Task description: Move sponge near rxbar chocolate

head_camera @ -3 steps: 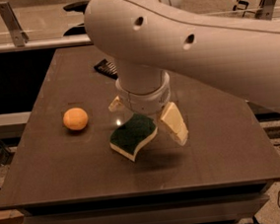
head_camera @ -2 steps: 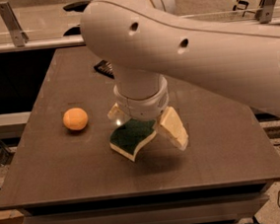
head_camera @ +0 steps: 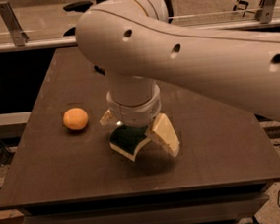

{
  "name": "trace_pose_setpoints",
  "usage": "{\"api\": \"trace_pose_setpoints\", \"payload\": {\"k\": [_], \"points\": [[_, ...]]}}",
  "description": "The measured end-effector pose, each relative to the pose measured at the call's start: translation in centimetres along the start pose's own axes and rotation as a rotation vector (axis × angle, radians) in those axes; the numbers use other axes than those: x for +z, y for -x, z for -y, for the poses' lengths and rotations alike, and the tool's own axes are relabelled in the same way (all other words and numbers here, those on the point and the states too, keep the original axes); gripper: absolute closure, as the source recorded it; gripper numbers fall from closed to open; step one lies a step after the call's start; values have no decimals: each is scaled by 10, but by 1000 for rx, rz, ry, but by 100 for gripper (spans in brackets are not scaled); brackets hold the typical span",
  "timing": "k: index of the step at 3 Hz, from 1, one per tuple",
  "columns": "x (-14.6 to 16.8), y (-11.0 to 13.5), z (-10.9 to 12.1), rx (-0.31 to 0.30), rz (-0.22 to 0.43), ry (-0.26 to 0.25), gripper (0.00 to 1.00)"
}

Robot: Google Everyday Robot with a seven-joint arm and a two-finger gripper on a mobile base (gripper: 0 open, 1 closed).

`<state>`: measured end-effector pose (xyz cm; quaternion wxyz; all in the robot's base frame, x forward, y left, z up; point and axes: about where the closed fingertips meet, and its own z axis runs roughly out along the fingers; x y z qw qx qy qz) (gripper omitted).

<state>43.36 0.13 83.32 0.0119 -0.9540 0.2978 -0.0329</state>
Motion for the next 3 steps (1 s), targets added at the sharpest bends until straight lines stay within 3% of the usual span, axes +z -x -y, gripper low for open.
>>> {"api": "trace_pose_setpoints", "payload": {"k": [1,3], "points": [[0,0,0,0,0,-1,0],[-3,1,1,0,-7,-10,41]]}}
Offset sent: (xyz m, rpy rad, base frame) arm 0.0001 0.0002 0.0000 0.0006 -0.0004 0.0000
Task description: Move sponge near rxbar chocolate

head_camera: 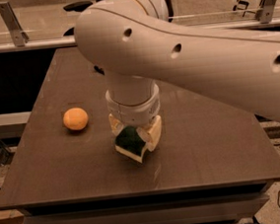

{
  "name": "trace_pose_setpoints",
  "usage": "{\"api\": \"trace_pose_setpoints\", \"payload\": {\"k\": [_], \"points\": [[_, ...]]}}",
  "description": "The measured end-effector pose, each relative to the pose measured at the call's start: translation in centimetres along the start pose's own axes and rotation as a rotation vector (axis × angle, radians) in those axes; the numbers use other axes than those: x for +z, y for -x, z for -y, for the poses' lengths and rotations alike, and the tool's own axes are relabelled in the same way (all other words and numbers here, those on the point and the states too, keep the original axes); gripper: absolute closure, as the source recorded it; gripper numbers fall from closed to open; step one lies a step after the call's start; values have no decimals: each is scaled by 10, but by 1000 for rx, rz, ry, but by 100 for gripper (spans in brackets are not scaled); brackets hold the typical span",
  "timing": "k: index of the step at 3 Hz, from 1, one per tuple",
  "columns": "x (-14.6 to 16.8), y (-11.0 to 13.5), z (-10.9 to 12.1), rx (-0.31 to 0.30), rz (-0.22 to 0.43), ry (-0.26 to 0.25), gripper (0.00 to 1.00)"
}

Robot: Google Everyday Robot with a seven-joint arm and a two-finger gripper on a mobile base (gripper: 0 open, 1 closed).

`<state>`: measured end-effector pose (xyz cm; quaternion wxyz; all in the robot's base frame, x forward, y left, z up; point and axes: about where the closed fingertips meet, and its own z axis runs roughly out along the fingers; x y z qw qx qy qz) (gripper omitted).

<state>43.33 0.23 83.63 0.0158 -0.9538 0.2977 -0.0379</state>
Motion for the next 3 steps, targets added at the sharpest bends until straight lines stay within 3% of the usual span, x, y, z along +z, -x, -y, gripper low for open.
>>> {"api": "trace_pose_setpoints", "payload": {"k": [2,3], "points": [[-3,1,0,0,-7,-9,88],[-4,1,1,0,-10,-13,100]]}}
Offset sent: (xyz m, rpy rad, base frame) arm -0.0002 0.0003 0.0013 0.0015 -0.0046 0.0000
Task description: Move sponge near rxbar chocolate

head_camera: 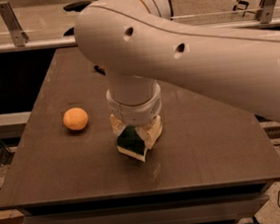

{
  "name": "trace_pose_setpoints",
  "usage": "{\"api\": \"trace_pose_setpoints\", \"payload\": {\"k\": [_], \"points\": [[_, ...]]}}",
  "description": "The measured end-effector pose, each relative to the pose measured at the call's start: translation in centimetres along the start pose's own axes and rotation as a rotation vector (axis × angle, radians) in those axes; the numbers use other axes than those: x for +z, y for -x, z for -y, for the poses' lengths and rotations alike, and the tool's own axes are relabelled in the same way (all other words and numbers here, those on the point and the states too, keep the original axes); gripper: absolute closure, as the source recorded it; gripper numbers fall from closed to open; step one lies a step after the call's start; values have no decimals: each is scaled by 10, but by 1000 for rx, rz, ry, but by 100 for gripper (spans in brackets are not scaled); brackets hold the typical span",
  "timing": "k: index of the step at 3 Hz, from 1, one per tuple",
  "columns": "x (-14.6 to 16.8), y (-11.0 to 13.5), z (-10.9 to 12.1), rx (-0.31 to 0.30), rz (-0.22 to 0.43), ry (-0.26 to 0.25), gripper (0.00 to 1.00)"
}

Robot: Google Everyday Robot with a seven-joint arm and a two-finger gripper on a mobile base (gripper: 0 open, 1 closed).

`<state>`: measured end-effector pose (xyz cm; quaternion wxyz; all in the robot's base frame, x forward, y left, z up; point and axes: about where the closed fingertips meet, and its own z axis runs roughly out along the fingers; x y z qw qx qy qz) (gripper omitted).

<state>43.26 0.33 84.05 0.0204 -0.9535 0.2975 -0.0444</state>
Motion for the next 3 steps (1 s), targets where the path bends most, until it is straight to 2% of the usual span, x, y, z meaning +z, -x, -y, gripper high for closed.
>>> {"api": "trace_pose_setpoints", "payload": {"k": [1,2,3], "points": [[-1,-1,0,3,-2,0,100],[-8,-8,-4,36,-15,-2,100],[-12,-19,-9,75,-32,-29,100]]}}
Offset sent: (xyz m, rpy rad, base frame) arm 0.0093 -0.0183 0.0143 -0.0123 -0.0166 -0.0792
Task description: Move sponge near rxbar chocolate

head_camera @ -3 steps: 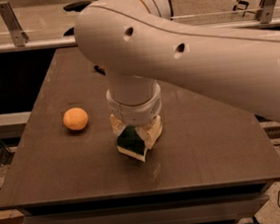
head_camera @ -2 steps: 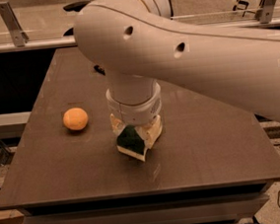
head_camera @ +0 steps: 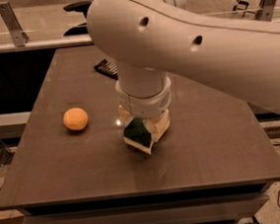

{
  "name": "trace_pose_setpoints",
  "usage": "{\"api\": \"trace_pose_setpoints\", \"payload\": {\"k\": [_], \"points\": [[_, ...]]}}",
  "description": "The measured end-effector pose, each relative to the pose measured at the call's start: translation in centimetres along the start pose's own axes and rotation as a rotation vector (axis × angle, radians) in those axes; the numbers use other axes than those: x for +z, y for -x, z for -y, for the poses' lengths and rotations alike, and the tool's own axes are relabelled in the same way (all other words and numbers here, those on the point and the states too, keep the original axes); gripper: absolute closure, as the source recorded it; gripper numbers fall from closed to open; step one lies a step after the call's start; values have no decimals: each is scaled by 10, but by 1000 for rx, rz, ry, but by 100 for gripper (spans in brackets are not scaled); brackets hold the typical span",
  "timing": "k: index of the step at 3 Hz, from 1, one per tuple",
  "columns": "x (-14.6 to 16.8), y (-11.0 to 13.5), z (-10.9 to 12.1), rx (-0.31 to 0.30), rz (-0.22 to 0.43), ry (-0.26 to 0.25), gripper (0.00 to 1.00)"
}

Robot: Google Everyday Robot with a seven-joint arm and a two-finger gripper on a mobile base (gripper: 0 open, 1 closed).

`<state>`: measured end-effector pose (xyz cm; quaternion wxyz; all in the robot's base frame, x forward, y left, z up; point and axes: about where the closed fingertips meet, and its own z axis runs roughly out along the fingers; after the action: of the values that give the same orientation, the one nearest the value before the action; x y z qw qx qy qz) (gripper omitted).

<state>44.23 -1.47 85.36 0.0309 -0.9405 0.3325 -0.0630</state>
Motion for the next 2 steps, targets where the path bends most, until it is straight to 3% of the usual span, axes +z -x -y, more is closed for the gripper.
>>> {"api": "trace_pose_setpoints", "payload": {"k": [2], "points": [[-8,-37,-6,74,-31,-117,100]]}}
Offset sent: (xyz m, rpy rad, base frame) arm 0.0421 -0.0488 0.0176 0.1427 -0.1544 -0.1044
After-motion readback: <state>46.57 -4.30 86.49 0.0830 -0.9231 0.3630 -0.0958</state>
